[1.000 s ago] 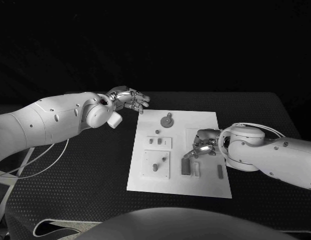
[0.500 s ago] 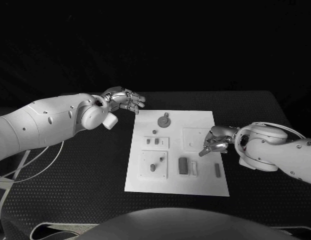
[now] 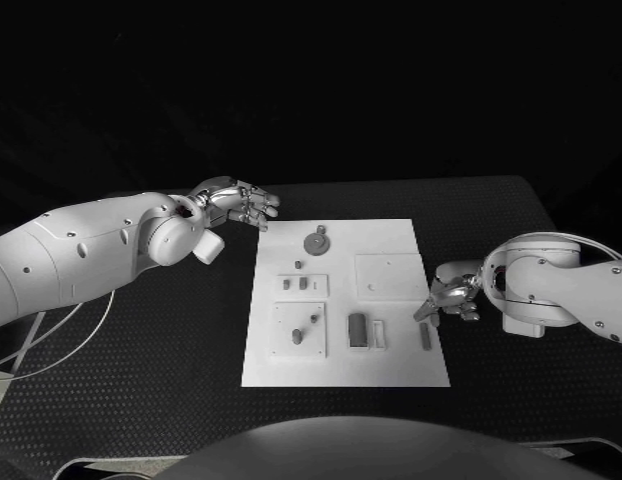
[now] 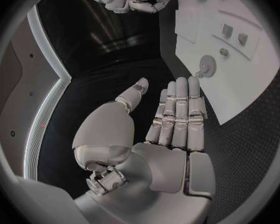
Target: Assemble the parts on the task board
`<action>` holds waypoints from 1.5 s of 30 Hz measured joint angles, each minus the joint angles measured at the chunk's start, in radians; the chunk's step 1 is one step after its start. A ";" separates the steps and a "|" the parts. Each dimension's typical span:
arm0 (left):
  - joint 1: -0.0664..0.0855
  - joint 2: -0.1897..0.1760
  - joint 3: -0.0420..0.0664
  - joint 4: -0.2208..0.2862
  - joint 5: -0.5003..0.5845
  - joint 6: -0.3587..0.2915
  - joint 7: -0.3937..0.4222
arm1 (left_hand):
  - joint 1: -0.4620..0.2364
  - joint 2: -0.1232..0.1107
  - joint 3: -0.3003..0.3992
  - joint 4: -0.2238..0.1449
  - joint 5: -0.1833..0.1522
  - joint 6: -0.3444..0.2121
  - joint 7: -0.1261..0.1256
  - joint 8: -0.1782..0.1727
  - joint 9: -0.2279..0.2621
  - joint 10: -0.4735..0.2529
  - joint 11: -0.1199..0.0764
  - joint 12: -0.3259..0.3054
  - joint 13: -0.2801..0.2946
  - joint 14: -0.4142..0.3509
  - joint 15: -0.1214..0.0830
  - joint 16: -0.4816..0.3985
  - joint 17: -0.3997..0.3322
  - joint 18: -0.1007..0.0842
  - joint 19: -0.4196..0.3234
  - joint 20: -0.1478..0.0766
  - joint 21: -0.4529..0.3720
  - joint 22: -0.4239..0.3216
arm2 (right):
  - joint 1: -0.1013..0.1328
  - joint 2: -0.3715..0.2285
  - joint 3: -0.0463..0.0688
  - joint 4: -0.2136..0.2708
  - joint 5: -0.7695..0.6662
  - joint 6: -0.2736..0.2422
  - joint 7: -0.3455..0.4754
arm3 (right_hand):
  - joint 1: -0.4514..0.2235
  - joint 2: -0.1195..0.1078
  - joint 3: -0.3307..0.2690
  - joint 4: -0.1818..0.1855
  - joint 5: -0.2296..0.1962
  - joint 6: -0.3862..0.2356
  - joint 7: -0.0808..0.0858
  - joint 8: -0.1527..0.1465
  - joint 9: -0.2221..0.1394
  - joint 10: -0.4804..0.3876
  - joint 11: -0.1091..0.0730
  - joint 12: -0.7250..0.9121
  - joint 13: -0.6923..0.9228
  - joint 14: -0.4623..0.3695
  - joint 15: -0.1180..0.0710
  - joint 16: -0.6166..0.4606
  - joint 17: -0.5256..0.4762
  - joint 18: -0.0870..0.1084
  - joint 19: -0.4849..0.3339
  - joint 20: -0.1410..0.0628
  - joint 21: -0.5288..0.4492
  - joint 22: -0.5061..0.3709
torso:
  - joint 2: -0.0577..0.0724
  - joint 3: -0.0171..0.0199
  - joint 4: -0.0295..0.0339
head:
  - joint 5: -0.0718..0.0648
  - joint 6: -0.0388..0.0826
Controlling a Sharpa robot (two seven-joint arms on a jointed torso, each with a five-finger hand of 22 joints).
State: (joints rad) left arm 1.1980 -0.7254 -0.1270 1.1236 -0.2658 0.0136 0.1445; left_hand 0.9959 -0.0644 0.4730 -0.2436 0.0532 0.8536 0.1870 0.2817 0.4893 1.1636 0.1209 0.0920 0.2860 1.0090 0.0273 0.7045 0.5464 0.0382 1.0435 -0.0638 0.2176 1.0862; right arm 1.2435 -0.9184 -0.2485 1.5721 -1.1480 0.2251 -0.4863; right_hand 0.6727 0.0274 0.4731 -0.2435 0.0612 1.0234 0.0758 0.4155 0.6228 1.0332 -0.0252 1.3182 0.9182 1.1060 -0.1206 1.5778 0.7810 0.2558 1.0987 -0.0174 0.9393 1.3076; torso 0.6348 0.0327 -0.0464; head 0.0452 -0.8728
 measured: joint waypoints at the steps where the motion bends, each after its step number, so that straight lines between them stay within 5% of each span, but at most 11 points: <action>1: 0.000 0.000 0.000 0.000 -0.001 0.000 0.000 | 0.000 0.000 0.000 0.000 0.000 0.000 0.000 0.000 0.000 0.000 0.000 0.000 0.000 0.000 0.000 0.000 0.000 0.000 0.000 0.000 0.000 0.000 | -0.001 -0.001 0.000 -0.002 -0.004 -0.003 -0.006 | -0.003 -0.003 -0.002 -0.003 0.000 0.000 0.000 0.003 0.001 0.002 -0.002 0.000 -0.001 0.001 -0.001 0.000 0.000 0.000 0.000 0.000 0.000 0.000 | 0.000 -0.0004 -0.0001 | -0.001 0.000; 11: 0.000 -0.006 0.000 0.004 -0.007 -0.004 0.000 | 0.000 0.000 0.000 0.000 0.000 0.000 0.000 0.000 0.000 0.000 0.000 0.000 0.000 -0.002 0.002 0.000 0.000 -0.001 0.000 0.000 0.000 0.001 | -0.056 -0.002 0.000 0.001 -0.081 -0.030 -0.038 | -0.034 -0.035 0.005 -0.004 0.000 0.019 -0.013 0.020 0.013 0.018 -0.017 -0.004 0.000 0.022 -0.008 0.000 -0.001 0.000 0.018 -0.014 -0.004 0.000 | 0.000 -0.0019 0.0018 | -0.015 0.000; 19: 0.000 -0.007 0.000 0.004 -0.008 -0.005 0.000 | 0.000 0.000 0.000 0.000 0.000 0.000 0.000 0.000 0.000 0.000 0.000 0.000 0.000 -0.003 0.003 0.000 0.001 -0.003 0.000 0.000 -0.004 0.001 | -0.089 0.016 0.000 -0.022 -0.116 -0.050 -0.046 | -0.039 -0.039 0.009 -0.005 0.000 0.024 -0.018 0.024 0.015 0.022 -0.021 -0.004 0.001 0.026 -0.011 0.000 -0.001 -0.001 0.024 -0.017 -0.004 0.000 | 0.001 -0.0016 0.0029 | -0.017 0.000; 33: 0.000 -0.008 0.000 0.004 -0.009 -0.005 0.000 | 0.000 0.000 0.000 0.000 0.000 0.000 0.000 0.000 0.000 0.000 0.000 0.000 0.000 -0.003 0.003 -0.004 0.001 0.006 -0.002 0.002 -0.004 0.001 | -0.115 0.053 0.010 -0.039 -0.163 -0.075 -0.048 | -0.039 -0.039 0.032 -0.024 0.001 0.034 -0.021 0.034 0.019 0.027 -0.027 -0.010 0.004 0.036 -0.008 -0.004 0.000 -0.010 0.029 -0.018 -0.004 0.000 | 0.001 0.0001 0.0025 | -0.011 0.000; 39: 0.000 -0.008 0.000 0.004 -0.009 -0.005 0.000 | 0.000 0.000 0.000 0.000 0.000 -0.003 -0.003 0.000 0.000 0.000 0.000 0.000 0.000 -0.003 0.003 -0.004 0.002 0.006 -0.002 0.002 -0.004 0.001 | -0.120 0.056 0.013 -0.036 -0.181 -0.079 -0.048 | 0.060 0.004 0.040 -0.045 0.001 0.030 -0.026 0.035 0.011 0.024 -0.017 -0.010 0.013 0.038 -0.006 -0.004 0.006 -0.013 0.029 -0.018 -0.004 0.000 | 0.001 0.0001 0.0025 | -0.009 0.000; 45: 0.000 -0.010 0.000 0.003 -0.010 -0.005 0.000 | 0.000 0.000 0.000 0.000 0.000 -0.003 -0.003 0.000 -0.001 0.000 0.000 0.000 0.000 -0.003 0.003 -0.004 0.002 0.006 -0.002 0.002 -0.004 0.002 | -0.123 0.055 0.014 -0.022 -0.195 -0.086 -0.046 | 0.232 -0.026 0.041 -0.044 -0.007 0.015 -0.035 0.032 -0.013 0.015 -0.001 -0.018 0.019 0.030 0.002 -0.007 0.011 -0.008 0.014 -0.021 -0.004 0.000 | 0.001 -0.0007 0.0025 | -0.009 0.000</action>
State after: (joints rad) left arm 1.1979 -0.7351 -0.1272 1.1271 -0.2754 0.0081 0.1447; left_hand 0.9960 -0.0644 0.4731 -0.2437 0.0532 0.8509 0.1844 0.2817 0.4884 1.1636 0.1208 0.0920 0.2861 1.0056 0.0306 0.7006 0.5480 0.0437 1.0420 -0.0622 0.2138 1.0877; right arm 1.1204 -0.8629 -0.2341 1.5505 -1.3430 0.1395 -0.5324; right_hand 0.9047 0.0018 0.5142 -0.2875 0.0543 1.0380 0.0413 0.4470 0.6097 1.0486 -0.0263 1.3006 0.9371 1.1358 -0.1187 1.5711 0.7921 0.2477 1.1127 -0.0383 0.9353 1.3073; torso 0.6357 0.0320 -0.0439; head 0.0362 -0.8728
